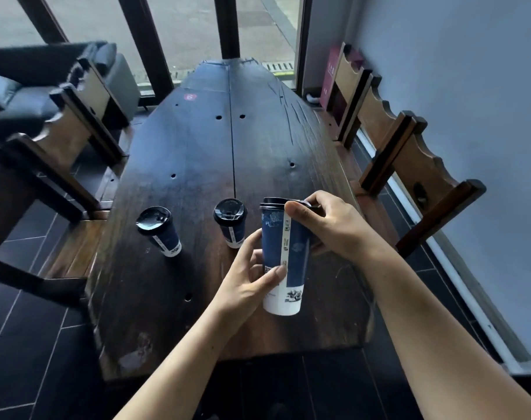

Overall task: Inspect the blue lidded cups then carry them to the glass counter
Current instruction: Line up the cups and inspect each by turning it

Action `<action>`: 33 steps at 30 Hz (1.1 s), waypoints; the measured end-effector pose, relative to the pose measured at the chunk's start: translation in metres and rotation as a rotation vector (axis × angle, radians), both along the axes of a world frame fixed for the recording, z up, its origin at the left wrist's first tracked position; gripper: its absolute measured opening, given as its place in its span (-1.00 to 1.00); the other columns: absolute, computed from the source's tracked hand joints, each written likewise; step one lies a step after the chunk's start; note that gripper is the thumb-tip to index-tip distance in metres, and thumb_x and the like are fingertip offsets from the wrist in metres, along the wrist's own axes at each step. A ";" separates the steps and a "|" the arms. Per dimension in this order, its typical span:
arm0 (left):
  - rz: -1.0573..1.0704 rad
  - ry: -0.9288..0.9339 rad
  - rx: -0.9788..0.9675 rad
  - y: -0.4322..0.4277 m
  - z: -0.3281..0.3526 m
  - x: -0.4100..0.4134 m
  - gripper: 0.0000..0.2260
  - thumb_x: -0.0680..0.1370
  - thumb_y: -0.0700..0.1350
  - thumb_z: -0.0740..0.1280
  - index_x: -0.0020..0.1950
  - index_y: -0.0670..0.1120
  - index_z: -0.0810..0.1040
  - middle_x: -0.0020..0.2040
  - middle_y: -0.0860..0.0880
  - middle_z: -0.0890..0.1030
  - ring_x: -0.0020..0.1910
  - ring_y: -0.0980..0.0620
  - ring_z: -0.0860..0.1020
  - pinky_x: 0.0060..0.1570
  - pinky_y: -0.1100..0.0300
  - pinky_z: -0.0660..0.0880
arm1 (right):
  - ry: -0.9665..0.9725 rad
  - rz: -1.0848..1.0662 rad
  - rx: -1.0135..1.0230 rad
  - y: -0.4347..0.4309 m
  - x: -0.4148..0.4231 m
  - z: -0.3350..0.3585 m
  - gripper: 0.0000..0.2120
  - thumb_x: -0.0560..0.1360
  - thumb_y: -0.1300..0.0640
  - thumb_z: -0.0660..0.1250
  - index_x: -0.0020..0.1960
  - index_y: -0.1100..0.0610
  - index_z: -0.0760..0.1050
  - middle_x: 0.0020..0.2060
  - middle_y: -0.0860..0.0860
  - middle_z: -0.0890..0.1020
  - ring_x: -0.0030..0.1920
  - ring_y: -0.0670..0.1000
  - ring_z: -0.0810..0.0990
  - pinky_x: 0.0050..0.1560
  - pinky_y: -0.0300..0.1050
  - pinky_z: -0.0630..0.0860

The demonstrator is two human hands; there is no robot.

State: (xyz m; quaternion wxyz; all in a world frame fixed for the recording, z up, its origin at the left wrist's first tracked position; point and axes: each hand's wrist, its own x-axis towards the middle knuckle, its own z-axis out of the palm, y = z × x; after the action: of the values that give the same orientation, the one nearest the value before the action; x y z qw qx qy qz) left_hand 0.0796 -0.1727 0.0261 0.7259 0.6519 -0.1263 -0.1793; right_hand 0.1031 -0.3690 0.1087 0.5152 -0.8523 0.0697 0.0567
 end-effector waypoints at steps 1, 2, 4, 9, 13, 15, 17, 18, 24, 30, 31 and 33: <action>0.000 -0.002 -0.016 0.005 0.007 -0.007 -0.28 0.42 0.01 0.49 0.54 0.09 0.29 0.21 -0.28 0.62 0.10 -0.10 0.68 0.13 0.02 0.62 | -0.001 0.002 0.011 0.004 -0.002 0.006 -0.30 0.28 -0.46 0.35 0.08 0.12 0.52 -0.04 0.06 0.69 -0.08 0.00 0.73 -0.28 0.01 0.73; -0.004 -0.009 -0.024 0.010 0.013 -0.015 -0.26 0.42 -0.01 0.48 0.56 0.11 0.26 0.22 -0.26 0.63 0.12 -0.10 0.68 0.15 0.02 0.61 | -0.005 0.011 0.016 0.008 -0.004 0.012 -0.29 0.28 -0.48 0.35 0.07 0.12 0.53 -0.05 0.07 0.70 -0.09 0.01 0.74 -0.27 0.03 0.73; -0.014 -0.020 -0.035 0.019 0.025 -0.030 -0.21 0.42 -0.04 0.48 0.59 0.13 0.19 0.24 -0.19 0.65 0.15 -0.08 0.68 0.14 0.08 0.60 | -0.021 0.043 0.008 0.015 -0.008 0.023 -0.28 0.27 -0.53 0.34 0.03 0.10 0.55 -0.08 0.06 0.71 -0.11 0.02 0.75 -0.25 0.05 0.73; -0.037 -0.032 -0.082 0.036 0.047 -0.054 -0.18 0.41 -0.11 0.48 0.58 0.12 0.14 0.13 0.04 0.69 0.05 0.04 0.69 0.08 0.15 0.61 | -0.026 0.100 -0.023 0.029 -0.018 0.045 -0.13 0.14 -0.67 0.27 -0.01 0.09 0.56 -0.12 0.07 0.73 -0.14 0.07 0.76 -0.15 0.16 0.73; -0.037 -0.028 -0.105 0.044 0.053 -0.063 -0.17 0.42 -0.12 0.49 0.58 0.14 0.13 0.13 0.06 0.69 0.06 0.04 0.69 0.10 0.13 0.60 | -0.022 0.132 -0.019 0.038 -0.025 0.056 -0.11 0.15 -0.66 0.27 0.01 0.13 0.56 -0.11 0.09 0.74 -0.17 0.07 0.77 -0.13 0.14 0.73; -0.030 -0.039 -0.101 0.048 0.053 -0.064 -0.13 0.43 -0.08 0.55 0.59 0.16 0.11 0.15 0.04 0.68 0.08 0.00 0.68 0.12 0.11 0.60 | -0.012 0.136 0.014 0.042 -0.027 0.059 -0.18 0.19 -0.57 0.29 0.02 0.15 0.55 -0.10 0.12 0.73 -0.18 0.06 0.77 -0.17 0.10 0.74; -0.026 -0.036 -0.096 0.050 0.052 -0.065 -0.09 0.42 -0.05 0.58 0.61 0.15 0.09 0.17 0.02 0.67 0.08 -0.01 0.68 0.11 0.11 0.60 | -0.003 0.141 0.024 0.045 -0.027 0.059 -0.19 0.18 -0.55 0.30 0.02 0.15 0.54 -0.09 0.12 0.72 -0.18 0.06 0.77 -0.19 0.07 0.74; -0.019 -0.034 -0.091 0.051 0.051 -0.064 -0.11 0.44 -0.09 0.55 0.61 0.15 0.09 0.16 0.02 0.67 0.07 -0.01 0.68 0.11 0.13 0.60 | 0.000 0.145 0.019 0.046 -0.026 0.059 -0.18 0.17 -0.56 0.30 0.02 0.14 0.54 -0.09 0.11 0.72 -0.18 0.05 0.77 -0.19 0.07 0.74; -0.014 -0.029 -0.054 0.058 0.051 -0.065 -0.22 0.51 -0.28 0.41 0.60 0.12 0.11 0.15 0.04 0.68 0.07 0.03 0.69 0.08 0.16 0.60 | 0.028 0.154 0.026 0.054 -0.023 0.056 -0.19 0.15 -0.57 0.30 0.02 0.11 0.54 -0.08 0.11 0.72 -0.17 0.05 0.77 -0.18 0.08 0.74; -0.015 0.008 -0.044 0.060 0.042 -0.059 -0.24 0.50 -0.26 0.42 0.57 0.15 0.15 0.18 0.03 0.69 0.08 0.00 0.69 0.10 0.13 0.61 | 0.064 0.147 0.029 0.057 -0.017 0.049 -0.25 0.21 -0.51 0.33 0.04 0.12 0.53 -0.07 0.09 0.72 -0.15 0.04 0.77 -0.18 0.09 0.74; -0.017 0.010 -0.036 0.060 0.039 -0.056 -0.22 0.49 -0.21 0.46 0.56 0.20 0.14 0.22 -0.02 0.67 0.11 -0.07 0.69 0.15 0.06 0.61 | 0.061 0.144 0.022 0.056 -0.016 0.045 -0.26 0.23 -0.50 0.32 0.05 0.11 0.53 -0.06 0.09 0.72 -0.13 0.04 0.77 -0.17 0.10 0.74; -0.036 0.021 0.000 0.060 0.030 -0.048 -0.19 0.47 -0.10 0.50 0.58 0.23 0.13 0.29 -0.12 0.63 0.20 -0.25 0.65 0.27 -0.09 0.57 | 0.055 0.123 -0.009 0.055 -0.016 0.036 -0.32 0.28 -0.48 0.32 0.06 0.09 0.52 -0.03 0.05 0.70 -0.08 0.01 0.75 -0.15 0.07 0.74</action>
State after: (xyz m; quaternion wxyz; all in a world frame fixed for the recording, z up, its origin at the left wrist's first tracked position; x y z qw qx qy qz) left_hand 0.0313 -0.1123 0.0565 0.7237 0.6478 -0.1305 -0.1991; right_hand 0.0870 -0.3138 0.1449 0.5050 -0.8554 0.0315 0.1111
